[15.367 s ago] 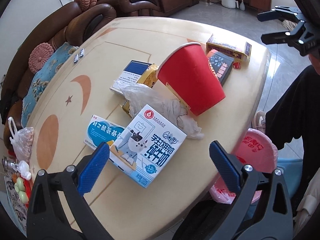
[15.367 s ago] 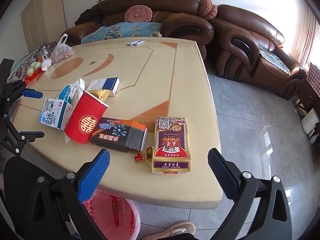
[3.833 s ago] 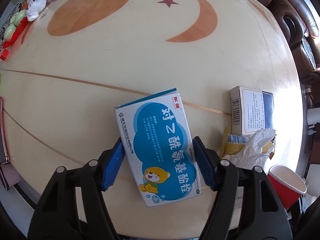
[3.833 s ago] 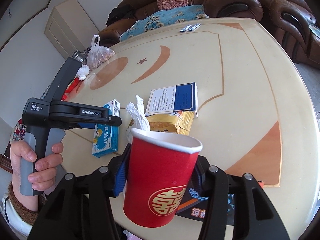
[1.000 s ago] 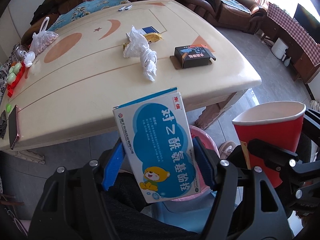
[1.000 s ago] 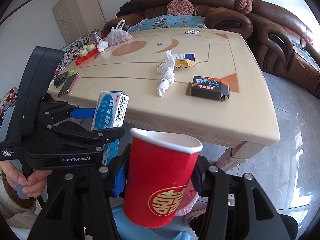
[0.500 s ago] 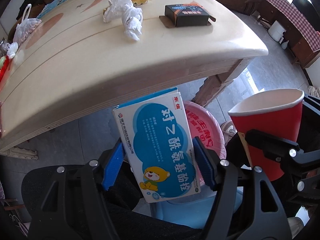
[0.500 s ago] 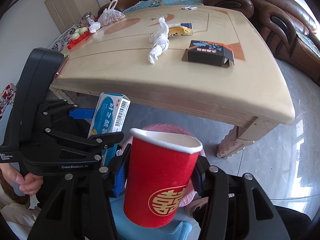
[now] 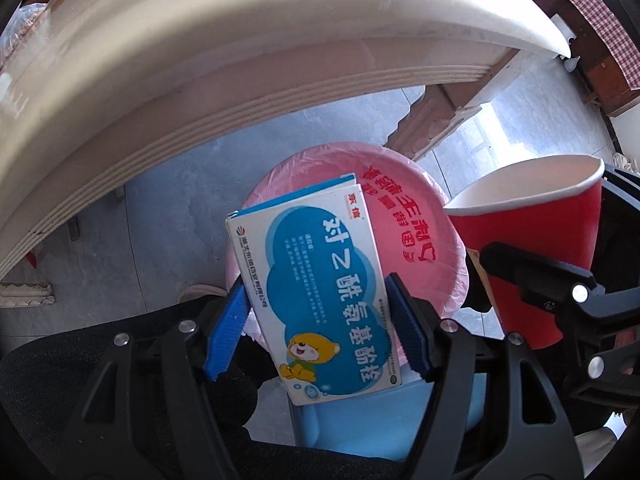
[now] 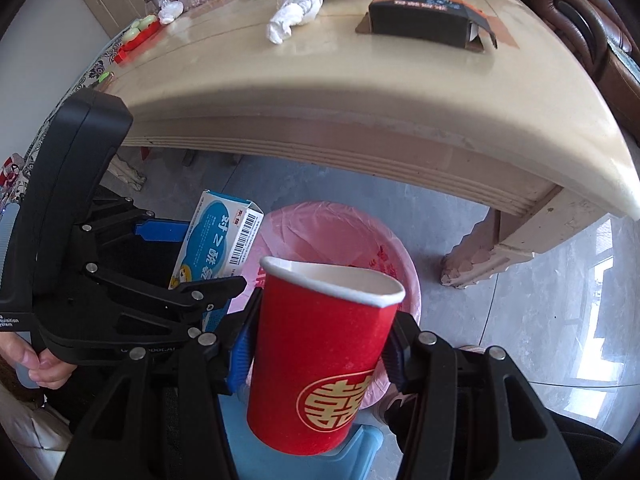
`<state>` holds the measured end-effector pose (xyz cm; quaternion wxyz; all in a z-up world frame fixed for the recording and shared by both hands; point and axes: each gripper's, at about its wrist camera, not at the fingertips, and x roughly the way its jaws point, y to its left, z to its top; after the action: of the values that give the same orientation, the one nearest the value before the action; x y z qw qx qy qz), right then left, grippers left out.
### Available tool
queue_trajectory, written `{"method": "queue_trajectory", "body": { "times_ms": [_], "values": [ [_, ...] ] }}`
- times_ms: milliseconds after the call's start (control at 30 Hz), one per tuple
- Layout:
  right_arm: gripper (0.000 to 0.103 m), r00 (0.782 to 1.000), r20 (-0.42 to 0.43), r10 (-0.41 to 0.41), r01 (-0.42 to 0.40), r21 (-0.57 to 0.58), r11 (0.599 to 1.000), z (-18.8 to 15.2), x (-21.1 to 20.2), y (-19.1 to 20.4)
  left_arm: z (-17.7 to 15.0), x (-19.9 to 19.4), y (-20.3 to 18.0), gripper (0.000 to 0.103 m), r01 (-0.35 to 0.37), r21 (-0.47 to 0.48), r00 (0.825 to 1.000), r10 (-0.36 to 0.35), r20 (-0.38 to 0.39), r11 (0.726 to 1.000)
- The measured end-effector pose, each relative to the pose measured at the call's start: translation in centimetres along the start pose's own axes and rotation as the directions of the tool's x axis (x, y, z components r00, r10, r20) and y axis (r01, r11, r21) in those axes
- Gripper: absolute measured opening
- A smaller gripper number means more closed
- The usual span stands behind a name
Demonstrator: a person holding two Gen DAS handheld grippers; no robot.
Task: Collect trash
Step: 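Lower both tools over the bin and open them to drop box and cup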
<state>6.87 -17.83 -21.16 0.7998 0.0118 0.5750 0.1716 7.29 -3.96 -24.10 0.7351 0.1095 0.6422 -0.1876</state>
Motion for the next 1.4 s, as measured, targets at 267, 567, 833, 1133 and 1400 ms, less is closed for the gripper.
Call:
{"method": "queue_trajectory", "body": {
  "times_ms": [267, 567, 833, 1133, 1400],
  "values": [
    [0.051, 0.996, -0.089, 0.011, -0.009, 0.026, 1.000, -0.2, 4.0, -1.1, 0.5, 3.9, 0.3, 0.066, 0.015, -0.011, 0.997, -0.016, -0.081, 1.000],
    [0.052, 0.984, -0.177, 0.031, -0.026, 0.029, 0.999, -0.4, 7.8, -2.2, 1.2, 7.1, 1.4, 0.066, 0.030, -0.040, 0.985, -0.037, -0.169, 0.999],
    [0.052, 0.966, -0.256, 0.037, -0.036, 0.007, 0.999, -0.9, 11.6, -2.5, 1.6, 10.6, 2.3, 0.066, 0.065, -0.092, 0.960, -0.087, -0.267, 0.994],
    [0.055, 0.947, -0.320, 0.038, -0.051, -0.032, 0.998, -1.6, 14.4, -2.0, 2.2, 12.9, 2.5, 0.066, 0.078, -0.121, 0.936, -0.114, -0.332, 0.990],
    [0.066, 0.941, -0.336, 0.040, -0.054, -0.032, 0.998, -1.6, 15.1, -2.2, 2.3, 14.3, 2.8, 0.072, 0.069, -0.132, 0.918, -0.114, -0.379, 0.989]
  ]
}}
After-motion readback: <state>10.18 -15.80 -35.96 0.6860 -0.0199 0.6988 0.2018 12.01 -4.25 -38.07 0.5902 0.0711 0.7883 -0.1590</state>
